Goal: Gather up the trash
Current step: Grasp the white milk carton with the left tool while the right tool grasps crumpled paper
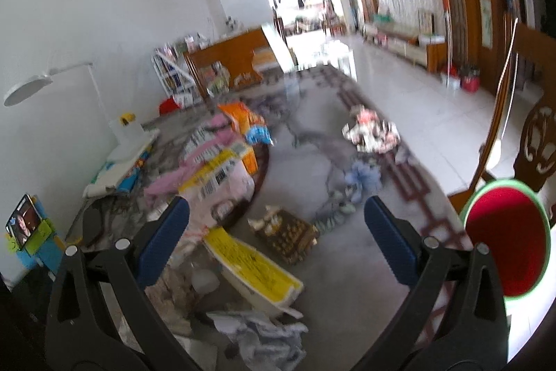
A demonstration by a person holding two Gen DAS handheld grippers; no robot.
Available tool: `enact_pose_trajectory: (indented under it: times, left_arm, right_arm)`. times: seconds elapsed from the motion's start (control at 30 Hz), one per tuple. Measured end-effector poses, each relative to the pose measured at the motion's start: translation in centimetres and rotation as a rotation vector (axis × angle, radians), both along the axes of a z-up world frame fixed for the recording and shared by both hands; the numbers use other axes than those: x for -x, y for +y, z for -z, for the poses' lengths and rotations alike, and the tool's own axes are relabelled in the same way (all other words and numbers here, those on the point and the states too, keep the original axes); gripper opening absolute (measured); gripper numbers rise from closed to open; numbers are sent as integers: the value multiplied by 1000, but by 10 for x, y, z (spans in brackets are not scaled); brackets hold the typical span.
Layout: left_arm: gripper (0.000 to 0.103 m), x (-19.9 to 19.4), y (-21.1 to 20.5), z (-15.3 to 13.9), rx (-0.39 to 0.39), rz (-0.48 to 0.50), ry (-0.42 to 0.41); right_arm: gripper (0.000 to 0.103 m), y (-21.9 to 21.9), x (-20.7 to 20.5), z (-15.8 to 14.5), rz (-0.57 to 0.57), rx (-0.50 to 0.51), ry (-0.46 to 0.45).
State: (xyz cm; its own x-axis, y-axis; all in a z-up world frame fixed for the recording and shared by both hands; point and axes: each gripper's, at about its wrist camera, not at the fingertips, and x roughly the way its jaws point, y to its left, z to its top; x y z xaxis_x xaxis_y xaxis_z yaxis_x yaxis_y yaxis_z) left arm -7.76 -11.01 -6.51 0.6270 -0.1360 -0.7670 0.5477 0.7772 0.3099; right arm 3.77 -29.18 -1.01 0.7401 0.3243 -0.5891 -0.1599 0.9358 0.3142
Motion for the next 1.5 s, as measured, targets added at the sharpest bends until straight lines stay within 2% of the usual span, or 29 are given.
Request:
enact_pose_trajectory:
  times: [0.1,0.17,0.27,0.37,0.4,0.47,0.5,0.53,0.57,0.73,0.87,1.0,1.1,1.27,1.37,1.43,1.5]
  left_arm:
    - [85,-3,-1,7,-22,1,41]
    - [85,-8,1,5,-5,-14,58]
    - [82,-24,8,13,27,-45,129]
    - [68,-25,8,26,14,-47,177]
    - [67,-24,7,29,5,-41,178]
    - [59,-25,5,30,5,-31,170]
    - [48,-23,6,27,21,-23,166]
    - [42,-23,8,24,53,-21,169]
    - [41,-24,8,22,69,-22,174]
    - [39,-24,17,8,233,-12,176]
    - [39,-25,19,1,332,4,173]
    - [39,-33,27,6,408,-43,199]
    - [39,-38,33,5,455,-59,189]
    - [39,-42,40,1,532,-71,179]
    - [39,-42,41,0,550,-76,179]
    - [39,-44,41,0,560,-79,181]
    - [39,-43,42,-2,559,-79,171]
  right_arm:
    - [100,2,-2,6,-52,5,66]
    - [100,5,1,8,-74,40,77]
    - [100,7,4,10,-77,87,71]
    - [100,2,2,10,-71,64,87]
    - [100,-2,-1,9,-67,48,99]
    - [100,-12,-11,5,-55,32,111]
    - [100,-15,-16,1,-46,36,108]
    - [100,-21,-25,-3,-22,50,100]
    - [100,-28,-34,-5,6,60,92]
    - [100,-52,-103,6,123,86,145]
    - [100,-50,-154,27,165,212,159]
    - [100,-48,-193,46,183,242,167]
    - [100,-42,-213,59,183,276,175]
    - [99,-20,-233,87,109,374,228]
    - [90,-12,-234,92,89,430,231]
    - [76,-12,-232,91,85,454,219]
    - [57,-16,-229,87,87,441,213]
